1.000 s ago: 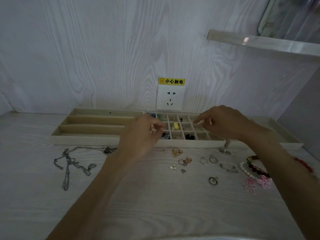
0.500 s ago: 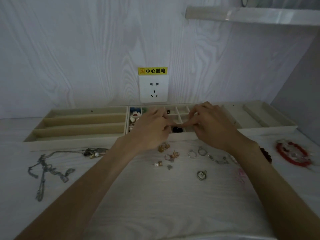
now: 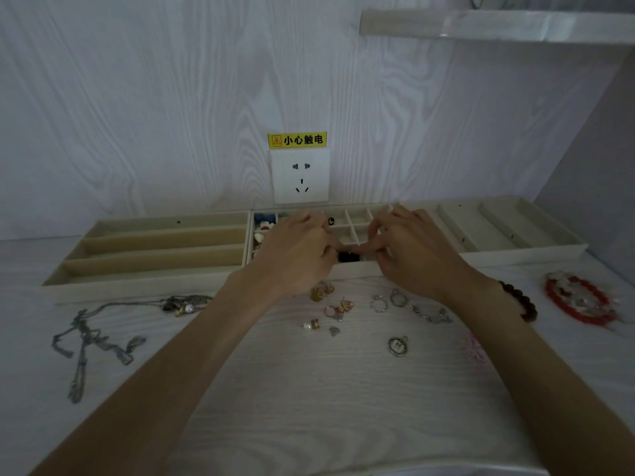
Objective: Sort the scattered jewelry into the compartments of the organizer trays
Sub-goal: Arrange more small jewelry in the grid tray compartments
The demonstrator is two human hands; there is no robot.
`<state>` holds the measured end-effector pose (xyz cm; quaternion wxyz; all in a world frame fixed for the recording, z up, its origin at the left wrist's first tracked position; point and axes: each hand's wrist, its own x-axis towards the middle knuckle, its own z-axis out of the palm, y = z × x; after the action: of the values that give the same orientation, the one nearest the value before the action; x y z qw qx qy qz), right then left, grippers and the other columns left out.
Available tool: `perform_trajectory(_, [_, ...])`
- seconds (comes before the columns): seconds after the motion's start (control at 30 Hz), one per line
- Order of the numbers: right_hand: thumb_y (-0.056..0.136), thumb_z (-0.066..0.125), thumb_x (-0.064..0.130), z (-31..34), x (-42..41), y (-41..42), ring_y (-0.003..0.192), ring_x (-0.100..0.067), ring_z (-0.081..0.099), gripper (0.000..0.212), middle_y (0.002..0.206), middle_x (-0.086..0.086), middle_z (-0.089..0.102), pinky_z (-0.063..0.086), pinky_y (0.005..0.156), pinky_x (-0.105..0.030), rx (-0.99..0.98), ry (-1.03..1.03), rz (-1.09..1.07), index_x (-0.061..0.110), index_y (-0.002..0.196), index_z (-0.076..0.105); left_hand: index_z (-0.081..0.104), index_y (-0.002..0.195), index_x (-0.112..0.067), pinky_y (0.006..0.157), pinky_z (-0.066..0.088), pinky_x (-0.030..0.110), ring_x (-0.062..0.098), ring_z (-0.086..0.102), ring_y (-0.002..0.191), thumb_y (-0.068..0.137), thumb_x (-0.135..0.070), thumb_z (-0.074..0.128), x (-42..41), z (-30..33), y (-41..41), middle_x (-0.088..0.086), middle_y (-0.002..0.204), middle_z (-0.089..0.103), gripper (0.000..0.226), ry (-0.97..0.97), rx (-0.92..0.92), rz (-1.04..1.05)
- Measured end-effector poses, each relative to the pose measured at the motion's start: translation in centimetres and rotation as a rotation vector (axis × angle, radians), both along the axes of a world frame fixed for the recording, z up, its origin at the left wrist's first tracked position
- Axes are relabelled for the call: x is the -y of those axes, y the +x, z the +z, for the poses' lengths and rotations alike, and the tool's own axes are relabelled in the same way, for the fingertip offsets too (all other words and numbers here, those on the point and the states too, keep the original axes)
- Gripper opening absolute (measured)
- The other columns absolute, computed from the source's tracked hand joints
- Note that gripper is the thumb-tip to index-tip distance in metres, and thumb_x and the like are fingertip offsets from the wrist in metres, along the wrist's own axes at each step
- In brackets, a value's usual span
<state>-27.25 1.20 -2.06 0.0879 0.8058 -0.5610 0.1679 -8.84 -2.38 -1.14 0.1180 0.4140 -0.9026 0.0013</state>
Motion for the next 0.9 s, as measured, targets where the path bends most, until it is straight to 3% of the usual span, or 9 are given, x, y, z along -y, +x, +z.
perform_trajectory(0.3, [0.082, 0.054, 0.013, 0.0, 0.0, -0.1, 0.089, -0.019, 0.05, 0.031, 0.093, 0.003, 0.063, 0.024, 0.075, -0.028, 0.029, -0.026, -0.002, 0.03, 0.099, 0.073, 0.066, 0.116, -0.03, 0.082, 0.036, 0.029, 0.011, 0.037, 0.098, 0.096, -0.021, 0.037, 0.0, 0.3, 0.2, -0.007, 0.102, 0.052, 0.036, -0.009, -0.008, 0.023])
perform_trajectory(0.43, [0.078, 0.042, 0.023, 0.0, 0.0, -0.1, 0.1, -0.022, 0.052, 0.035, 0.103, 0.002, 0.063, 0.03, 0.081, -0.03, 0.059, -0.068, -0.006, 0.03, 0.089, 0.074, 0.067, 0.111, -0.031, 0.081, 0.039, 0.031, 0.01, 0.036, 0.094, 0.095, -0.019, 0.04, -0.1, 0.7, 0.2, -0.008, 0.097, 0.054, 0.034, -0.033, -0.081, 0.01])
perform_trajectory(0.53, [0.077, 0.032, 0.027, -0.4, 0.0, 0.1, 0.111, -0.025, 0.049, 0.043, 0.115, -0.001, 0.061, 0.031, 0.089, -0.036, 0.039, -0.07, 0.012, 0.029, 0.084, 0.074, 0.069, 0.104, -0.03, 0.072, 0.033, 0.027, 0.008, 0.031, 0.089, 0.094, -0.019, 0.039, -0.2, 0.9, 0.0, -0.009, 0.092, 0.05, 0.034, -0.022, -0.073, 0.003])
perform_trajectory(0.73, [0.079, 0.033, 0.027, -1.1, 0.2, 0.0, 0.115, -0.029, 0.048, 0.042, 0.12, -0.004, 0.061, 0.024, 0.092, -0.034, -0.022, -0.064, -0.001, 0.029, 0.083, 0.074, 0.07, 0.097, -0.019, 0.07, 0.029, 0.028, 0.01, 0.033, 0.089, 0.095, -0.021, 0.036, -0.4, 0.9, -0.5, -0.006, 0.089, 0.047, 0.035, -0.002, 0.035, 0.015])
perform_trajectory(0.9, [0.08, 0.032, 0.028, -1.0, 0.1, 0.2, 0.115, -0.028, 0.05, 0.043, 0.12, -0.003, 0.061, 0.029, 0.092, -0.038, -0.03, -0.041, -0.008, 0.03, 0.084, 0.074, 0.071, 0.089, -0.018, 0.071, 0.031, 0.029, 0.013, 0.037, 0.089, 0.094, -0.02, 0.038, -0.5, 1.0, -0.3, -0.003, 0.091, 0.051, 0.034, 0.008, 0.038, 0.021])
